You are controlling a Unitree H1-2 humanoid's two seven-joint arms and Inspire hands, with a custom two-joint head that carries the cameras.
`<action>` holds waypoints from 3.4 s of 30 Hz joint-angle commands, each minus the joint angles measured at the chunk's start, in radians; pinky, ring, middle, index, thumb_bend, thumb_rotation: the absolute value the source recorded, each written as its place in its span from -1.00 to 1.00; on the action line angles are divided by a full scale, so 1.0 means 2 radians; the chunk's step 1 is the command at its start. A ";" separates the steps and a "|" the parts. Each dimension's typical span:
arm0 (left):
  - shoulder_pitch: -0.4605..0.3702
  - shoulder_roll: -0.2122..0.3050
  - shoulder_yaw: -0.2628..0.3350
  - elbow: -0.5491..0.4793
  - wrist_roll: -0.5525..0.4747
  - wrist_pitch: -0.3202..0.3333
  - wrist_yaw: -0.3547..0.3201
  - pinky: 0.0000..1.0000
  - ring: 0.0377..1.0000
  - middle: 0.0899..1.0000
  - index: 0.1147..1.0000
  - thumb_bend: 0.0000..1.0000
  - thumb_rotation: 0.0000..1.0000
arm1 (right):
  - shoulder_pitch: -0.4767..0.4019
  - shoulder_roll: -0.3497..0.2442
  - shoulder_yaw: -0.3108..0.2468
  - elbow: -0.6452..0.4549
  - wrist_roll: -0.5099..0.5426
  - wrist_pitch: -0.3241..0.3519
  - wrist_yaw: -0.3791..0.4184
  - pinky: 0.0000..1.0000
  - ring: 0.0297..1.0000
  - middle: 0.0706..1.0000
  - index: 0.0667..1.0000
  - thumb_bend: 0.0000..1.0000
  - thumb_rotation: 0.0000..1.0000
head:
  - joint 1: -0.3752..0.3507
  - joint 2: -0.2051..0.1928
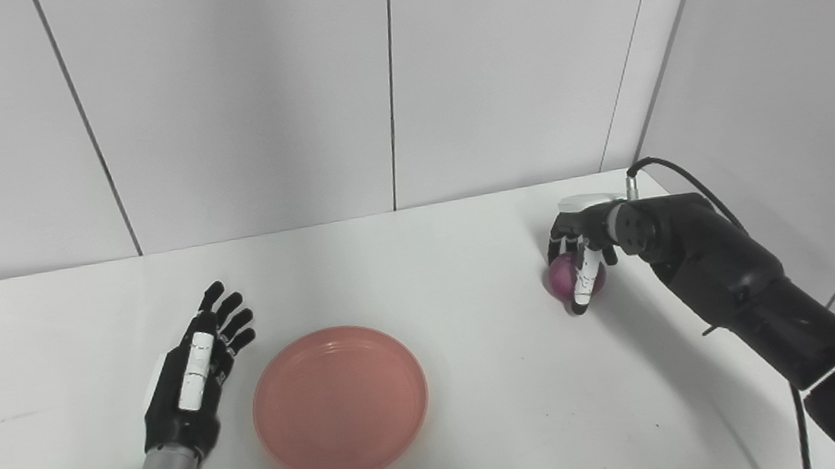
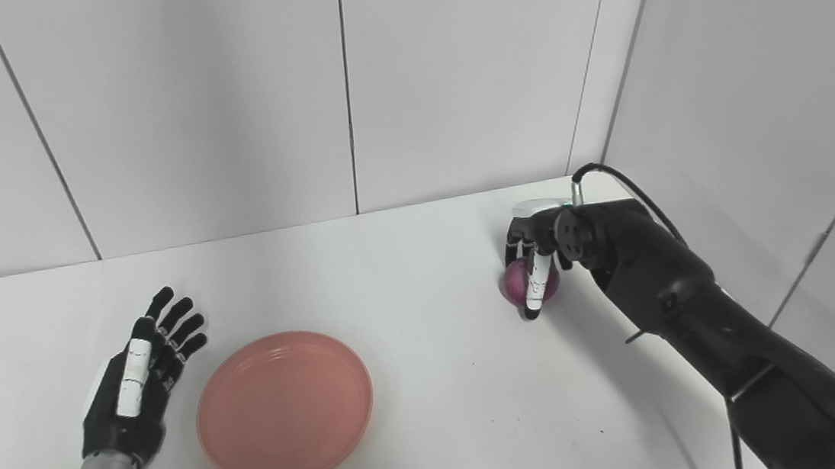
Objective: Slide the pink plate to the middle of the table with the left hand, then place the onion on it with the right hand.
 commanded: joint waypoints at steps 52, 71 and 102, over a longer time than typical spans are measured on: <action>0.033 -0.009 -0.002 0.039 0.004 0.026 0.005 0.78 0.79 0.88 0.88 0.66 0.61 | -0.096 0.001 -0.008 -0.196 -0.005 -0.023 0.081 -0.24 -0.12 -0.08 -0.09 0.06 -0.99 | 0.021 0.001; 0.040 -0.038 -0.016 0.030 0.028 0.020 0.030 0.83 0.82 0.91 0.94 0.51 0.72 | -0.087 0.118 0.021 -0.284 0.009 -0.056 0.087 -0.28 -0.19 -0.18 -0.01 0.05 -0.99 | 0.111 -0.009; 0.041 -0.064 -0.026 0.041 0.052 0.011 0.054 0.87 0.82 0.93 0.98 0.31 0.73 | -0.011 0.173 0.059 -0.247 -0.009 -0.129 0.044 -0.28 -0.16 -0.11 -0.09 0.06 -1.00 | 0.185 -0.005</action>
